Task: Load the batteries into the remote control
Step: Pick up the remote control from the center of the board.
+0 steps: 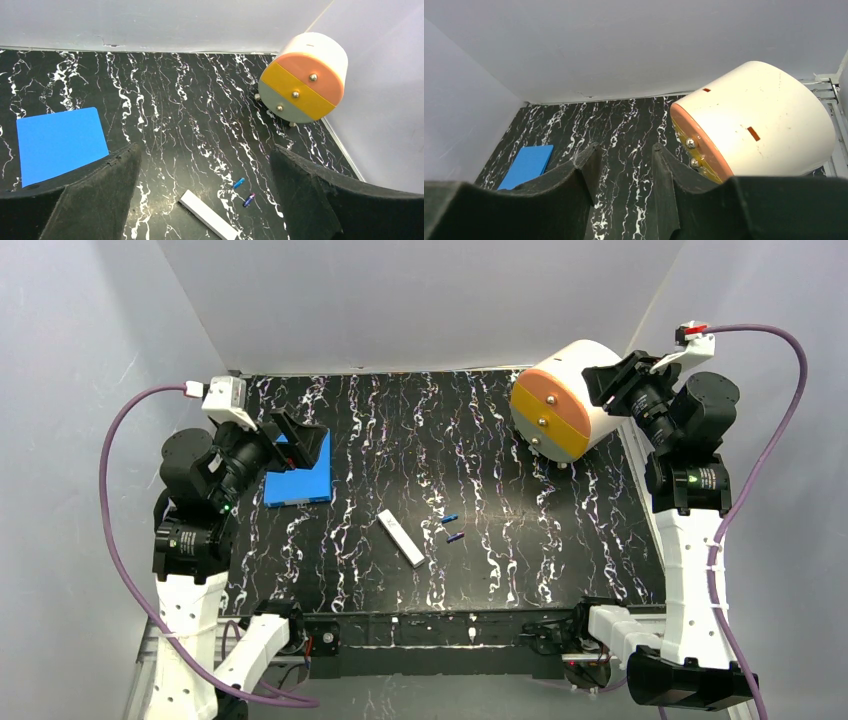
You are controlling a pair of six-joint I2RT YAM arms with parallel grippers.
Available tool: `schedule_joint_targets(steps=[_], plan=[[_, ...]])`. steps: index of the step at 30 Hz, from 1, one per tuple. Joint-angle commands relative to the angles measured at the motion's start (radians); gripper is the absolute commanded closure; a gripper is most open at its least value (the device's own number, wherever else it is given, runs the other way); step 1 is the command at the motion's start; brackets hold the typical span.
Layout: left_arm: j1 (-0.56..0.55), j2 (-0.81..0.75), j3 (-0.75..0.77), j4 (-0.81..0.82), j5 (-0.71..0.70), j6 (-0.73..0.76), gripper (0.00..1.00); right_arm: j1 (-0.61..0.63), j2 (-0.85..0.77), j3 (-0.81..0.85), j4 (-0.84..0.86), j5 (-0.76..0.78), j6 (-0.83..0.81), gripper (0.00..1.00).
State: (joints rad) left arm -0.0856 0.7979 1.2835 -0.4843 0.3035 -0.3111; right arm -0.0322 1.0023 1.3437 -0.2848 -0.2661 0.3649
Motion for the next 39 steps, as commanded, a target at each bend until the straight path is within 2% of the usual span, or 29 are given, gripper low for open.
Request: schedule_joint_targets(steps=[1,4,7,10,12,16,20,23,26,28,36,39], plan=[[-0.005,-0.006,-0.017,0.024,-0.033,-0.014,0.02,0.002,-0.003,0.0,0.031,-0.019,0.004,0.48],[-0.003,-0.008,-0.027,0.031,-0.086,-0.065,0.02,0.002,-0.001,-0.004,0.024,-0.022,0.006,0.43],[-0.007,-0.015,-0.054,0.043,-0.166,-0.182,0.02,0.002,0.005,-0.003,0.009,-0.034,0.005,0.38],[-0.007,-0.018,-0.078,0.046,-0.2,-0.209,0.01,0.002,0.017,0.004,-0.008,-0.046,0.005,0.35],[-0.007,-0.016,-0.083,0.053,-0.149,-0.178,0.01,0.002,0.023,0.007,-0.016,-0.054,0.004,0.34],[-0.007,-0.009,-0.124,0.106,0.119,-0.093,0.02,0.006,0.055,0.018,-0.056,-0.121,0.006,0.3],[-0.008,0.02,-0.175,0.122,0.225,-0.117,0.01,0.045,0.097,0.013,-0.107,-0.198,0.018,0.23],[-0.01,0.039,-0.207,0.12,0.257,-0.143,0.01,0.184,0.103,-0.016,-0.137,-0.13,-0.002,0.18],[-0.01,0.034,-0.235,0.084,0.215,-0.155,0.02,0.433,0.111,-0.029,-0.194,0.106,-0.047,0.17],[-0.011,0.023,-0.245,0.038,0.16,-0.151,0.01,0.609,0.133,-0.057,-0.196,0.19,-0.041,0.17],[-0.012,-0.013,-0.27,-0.069,-0.034,-0.151,0.01,1.028,0.307,-0.133,-0.16,0.467,-0.015,0.19],[-0.011,-0.025,-0.286,-0.093,-0.087,-0.151,0.02,1.132,0.399,-0.14,-0.172,0.555,-0.005,0.2]])
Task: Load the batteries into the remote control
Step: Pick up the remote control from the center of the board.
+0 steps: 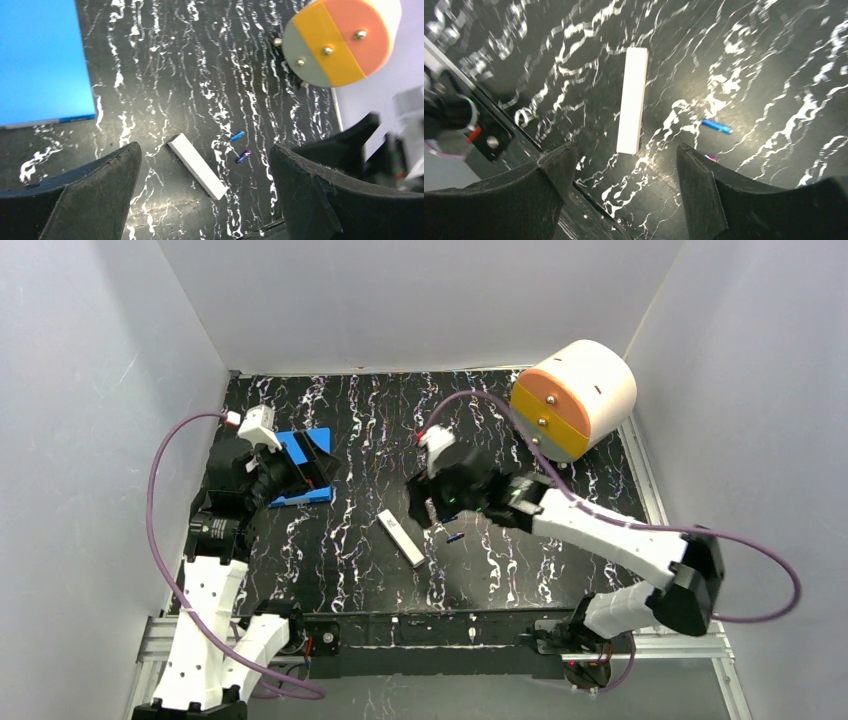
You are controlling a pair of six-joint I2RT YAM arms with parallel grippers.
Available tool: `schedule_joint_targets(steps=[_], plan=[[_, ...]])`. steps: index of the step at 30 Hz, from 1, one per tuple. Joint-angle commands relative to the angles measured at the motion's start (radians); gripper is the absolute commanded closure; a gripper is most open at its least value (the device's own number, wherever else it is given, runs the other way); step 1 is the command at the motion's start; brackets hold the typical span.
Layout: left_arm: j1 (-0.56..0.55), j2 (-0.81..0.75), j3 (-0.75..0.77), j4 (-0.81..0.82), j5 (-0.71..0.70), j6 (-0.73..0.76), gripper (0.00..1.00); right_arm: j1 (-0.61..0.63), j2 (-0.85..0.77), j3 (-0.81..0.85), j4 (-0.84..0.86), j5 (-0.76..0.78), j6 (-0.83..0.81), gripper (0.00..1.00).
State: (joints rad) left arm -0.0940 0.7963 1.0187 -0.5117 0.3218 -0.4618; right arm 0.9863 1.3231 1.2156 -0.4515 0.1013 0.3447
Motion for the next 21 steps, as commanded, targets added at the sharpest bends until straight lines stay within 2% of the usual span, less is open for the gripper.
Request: schedule_joint_targets(steps=[1,7,15,21], plan=[[-0.003,-0.027,-0.028,-0.066,-0.112,0.0,0.02,0.138,0.105,-0.019,0.003,0.2,0.019,0.21],[-0.003,-0.052,-0.067,-0.073,-0.152,-0.003,0.02,0.242,0.296,-0.036,0.028,0.248,0.014,0.22],[-0.003,-0.068,-0.071,-0.116,-0.257,-0.003,0.01,0.245,0.506,0.024,0.011,0.252,0.002,0.26],[-0.003,-0.063,-0.079,-0.122,-0.27,-0.003,0.01,0.245,0.555,0.038,0.024,0.231,-0.012,0.33]])
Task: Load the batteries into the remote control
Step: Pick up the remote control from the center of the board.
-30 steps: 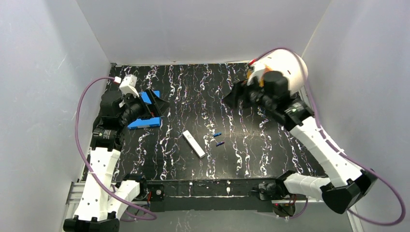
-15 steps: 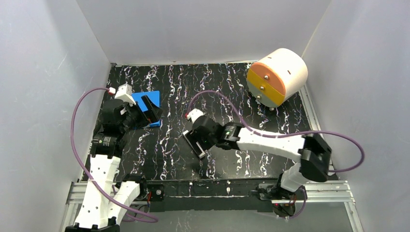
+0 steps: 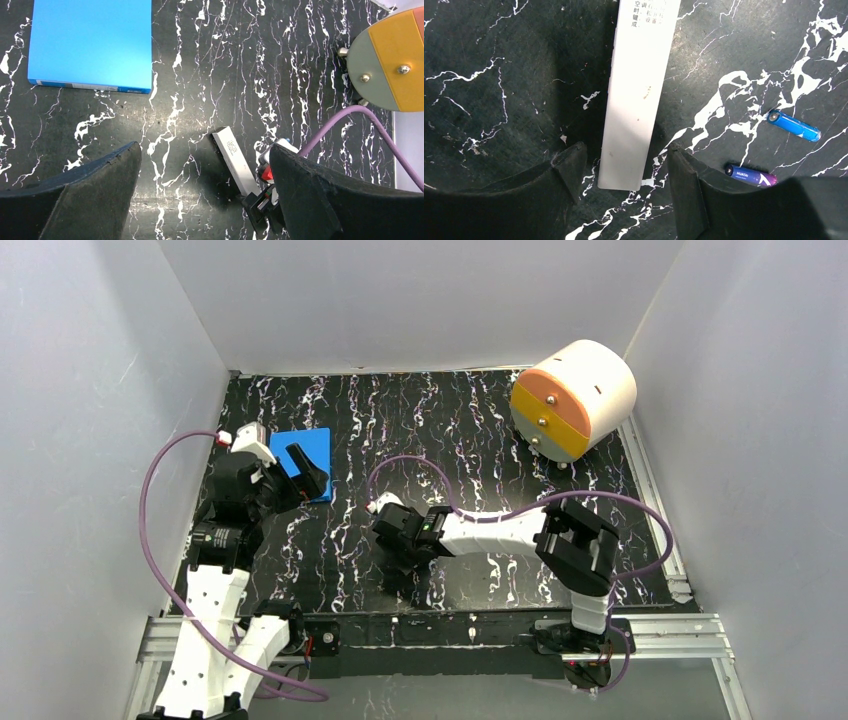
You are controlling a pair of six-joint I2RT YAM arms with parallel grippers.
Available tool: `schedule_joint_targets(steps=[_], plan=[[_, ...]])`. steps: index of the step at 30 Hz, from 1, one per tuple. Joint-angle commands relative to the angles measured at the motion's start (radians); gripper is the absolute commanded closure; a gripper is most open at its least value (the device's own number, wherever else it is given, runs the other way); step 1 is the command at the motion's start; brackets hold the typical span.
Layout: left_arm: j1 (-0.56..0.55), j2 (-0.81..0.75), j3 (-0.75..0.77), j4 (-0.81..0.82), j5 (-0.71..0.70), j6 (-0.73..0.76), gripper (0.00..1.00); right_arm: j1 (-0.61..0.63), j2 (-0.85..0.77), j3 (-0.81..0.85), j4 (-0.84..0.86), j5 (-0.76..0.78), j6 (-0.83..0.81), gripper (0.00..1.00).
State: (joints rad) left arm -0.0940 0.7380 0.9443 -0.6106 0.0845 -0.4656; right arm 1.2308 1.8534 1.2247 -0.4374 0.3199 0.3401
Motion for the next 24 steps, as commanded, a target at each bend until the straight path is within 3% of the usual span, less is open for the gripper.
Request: schedule_joint_targets(steps=[1,6,11,17,21,24], plan=[[-0.003,-0.004,-0.005,-0.024,-0.034,0.0,0.01,0.001,0.026,0.028,0.014,0.013,-0.007,0.34],[-0.003,0.002,-0.014,-0.017,-0.029,-0.005,0.02,-0.002,0.019,0.015,0.041,0.005,-0.017,0.41],[-0.003,-0.001,-0.033,-0.003,0.016,-0.006,0.01,-0.034,0.002,-0.009,0.077,-0.046,-0.026,0.62],[-0.004,0.017,-0.06,0.104,0.34,0.102,0.01,-0.138,-0.093,-0.117,0.246,-0.227,-0.109,0.84],[-0.003,0.051,-0.061,0.247,0.479,0.102,0.01,-0.256,-0.171,-0.137,0.337,-0.433,-0.139,0.88],[-0.003,0.099,-0.038,0.357,0.671,0.136,0.02,-0.342,-0.237,-0.134,0.364,-0.547,-0.131,0.88]])
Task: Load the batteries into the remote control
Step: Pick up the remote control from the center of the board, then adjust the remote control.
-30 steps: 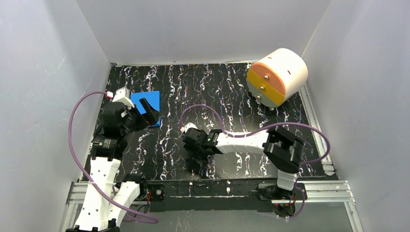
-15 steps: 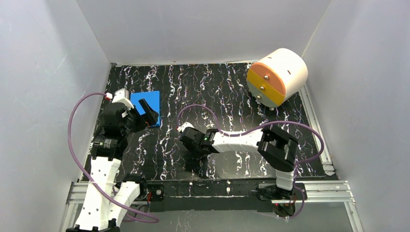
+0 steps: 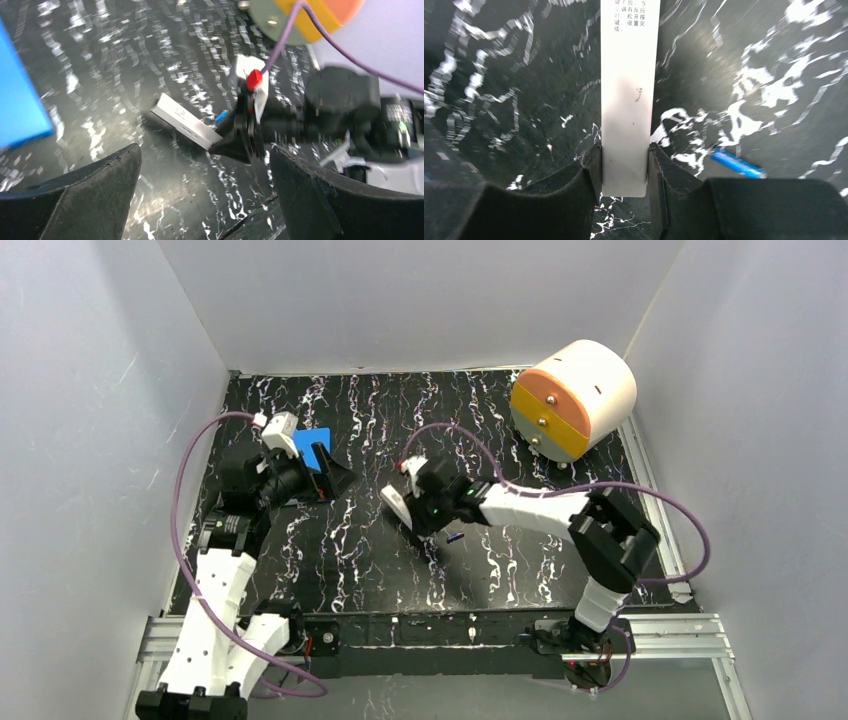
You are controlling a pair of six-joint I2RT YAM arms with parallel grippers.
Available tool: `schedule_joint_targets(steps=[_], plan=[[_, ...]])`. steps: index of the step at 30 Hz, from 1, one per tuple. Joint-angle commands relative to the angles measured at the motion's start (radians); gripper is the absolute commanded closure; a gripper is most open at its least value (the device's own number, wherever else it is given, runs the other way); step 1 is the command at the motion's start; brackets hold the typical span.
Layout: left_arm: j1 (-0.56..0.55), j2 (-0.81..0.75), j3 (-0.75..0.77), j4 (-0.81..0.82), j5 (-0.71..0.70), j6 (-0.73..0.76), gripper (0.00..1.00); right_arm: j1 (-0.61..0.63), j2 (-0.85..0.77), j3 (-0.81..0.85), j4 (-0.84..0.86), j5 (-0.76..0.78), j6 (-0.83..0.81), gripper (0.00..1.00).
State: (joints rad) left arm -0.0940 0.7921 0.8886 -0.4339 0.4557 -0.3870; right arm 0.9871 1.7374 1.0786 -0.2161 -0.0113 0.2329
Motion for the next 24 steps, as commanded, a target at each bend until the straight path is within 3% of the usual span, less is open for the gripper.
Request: schedule_joint_targets(steps=[1,6,10,16,20,24], plan=[[-0.002,0.069,0.027,0.216,0.359,0.056,0.02,-0.125,-0.147,0.011,0.143,-0.249,-0.019,0.88],[0.012,0.288,0.114,0.402,0.664,-0.037,0.07,-0.24,-0.307,-0.048,0.203,-0.399,0.029,0.87],[0.012,0.407,0.197,0.478,0.775,-0.078,0.1,-0.274,-0.427,-0.065,0.238,-0.526,0.057,0.86],[0.013,0.478,0.333,0.315,0.931,0.055,0.07,-0.275,-0.489,-0.013,0.194,-0.715,0.069,0.84],[-0.01,0.46,0.314,0.368,1.04,0.021,0.16,-0.275,-0.474,0.016,0.166,-0.828,0.065,0.83],[-0.013,0.383,0.239,0.365,1.049,0.055,0.21,-0.274,-0.442,0.067,0.169,-0.894,0.059,0.82]])
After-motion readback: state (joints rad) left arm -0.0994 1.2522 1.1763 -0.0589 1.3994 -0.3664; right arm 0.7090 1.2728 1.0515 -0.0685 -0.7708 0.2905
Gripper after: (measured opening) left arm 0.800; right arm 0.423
